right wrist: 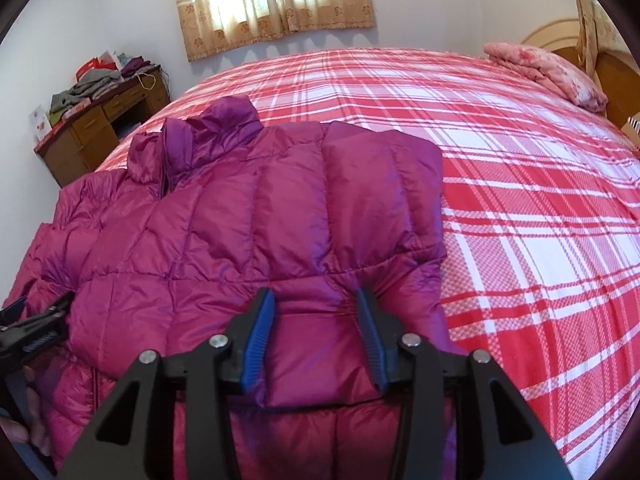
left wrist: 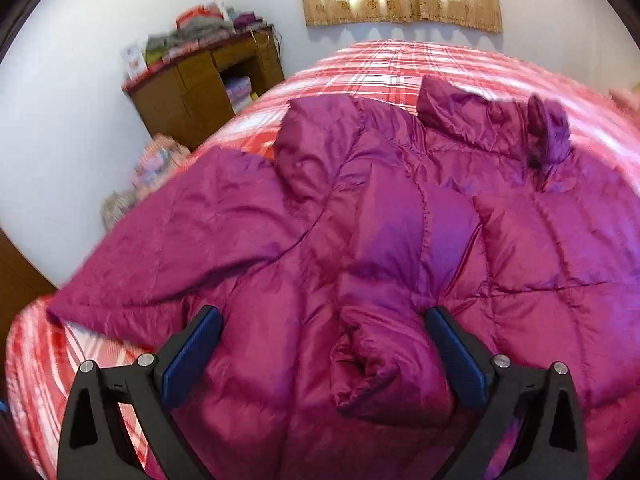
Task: Fold large clothes
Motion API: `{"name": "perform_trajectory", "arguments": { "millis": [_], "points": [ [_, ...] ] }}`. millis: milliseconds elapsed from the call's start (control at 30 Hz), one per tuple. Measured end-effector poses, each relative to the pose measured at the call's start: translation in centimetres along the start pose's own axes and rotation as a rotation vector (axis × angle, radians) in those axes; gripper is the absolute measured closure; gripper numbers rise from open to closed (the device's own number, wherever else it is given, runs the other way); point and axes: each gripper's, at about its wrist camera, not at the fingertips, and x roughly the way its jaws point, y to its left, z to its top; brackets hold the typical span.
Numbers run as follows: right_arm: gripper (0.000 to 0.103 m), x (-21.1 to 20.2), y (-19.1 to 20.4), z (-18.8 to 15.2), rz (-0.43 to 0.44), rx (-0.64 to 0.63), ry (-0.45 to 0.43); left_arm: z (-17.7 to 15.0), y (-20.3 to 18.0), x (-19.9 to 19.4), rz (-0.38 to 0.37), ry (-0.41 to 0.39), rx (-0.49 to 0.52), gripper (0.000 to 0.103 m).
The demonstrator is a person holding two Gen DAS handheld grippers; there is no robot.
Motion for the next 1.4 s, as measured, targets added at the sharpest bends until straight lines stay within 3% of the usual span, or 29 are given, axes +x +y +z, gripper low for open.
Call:
{"name": "perform_trajectory", "arguments": {
  "millis": [133, 300, 433, 533, 767, 800, 833, 900, 933, 1000, 1100, 1200, 1300, 1400],
  "points": [
    [0.057, 0.0, -0.2, 0.0, 0.010, 0.011, -0.004, 0.6, 6.2, -4.1, -0.011, -0.102, -0.169, 0.001],
    [0.057, 0.0, -0.1, 0.0, 0.002, 0.006, -0.004, 1.1, 16.5, -5.6, 0.128, -0.146, -0.400, 0.001],
    [0.057, 0.0, 0.0, 0.0, -0.004, 0.001, -0.005, 0.6, 24.9, -3.2, 0.197, -0.076, -0.629, 0.001],
    [0.057, 0.0, 0.0, -0.1, -0.005, 0.000, -0.004, -0.5, 28.4, -0.8, 0.209, -0.008, -0.746, 0.001],
    [0.057, 0.1, 0.2, -0.1, -0.019, -0.011, -0.002, -1.6, 30.7, 3.2, 0.161, 0.075, -0.854, 0.002],
    [0.056, 0.1, 0.2, -0.1, -0.020, -0.012, -0.002, -1.9, 30.7, 3.4, 0.149, 0.078, -0.870, 0.014],
    [0.056, 0.1, 0.2, -0.1, -0.021, -0.012, -0.002, -2.3, 30.6, 3.7, 0.132, 0.073, -0.883, 0.035],
    [0.056, 0.1, 0.3, -0.1, -0.020, -0.011, -0.002, -2.0, 29.5, 3.9, 0.166, 0.062, -0.860, 0.044],
    [0.056, 0.1, 0.3, -0.1, -0.020, -0.011, -0.003, -1.8, 29.0, 3.8, 0.174, 0.044, -0.838, 0.064],
    [0.056, 0.1, 0.3, -0.1, -0.020, -0.012, -0.003, -1.5, 28.6, 4.1, 0.129, 0.035, -0.805, 0.089],
    [0.056, 0.1, 0.2, -0.1, -0.018, -0.010, -0.003, -0.8, 28.0, 3.6, 0.116, 0.001, -0.784, 0.096],
    [0.056, 0.2, 0.3, -0.1, -0.016, -0.007, -0.004, 1.4, 25.8, 0.6, 0.092, -0.123, -0.690, 0.097],
    [0.056, 0.2, 0.2, -0.1, -0.015, -0.006, -0.005, 4.3, 21.1, -3.6, 0.043, -0.267, -0.523, 0.097],
    [0.056, 0.2, 0.2, -0.1, -0.012, -0.002, -0.006, 6.1, 14.6, -8.0, -0.057, -0.387, -0.333, 0.097]
  ]
}}
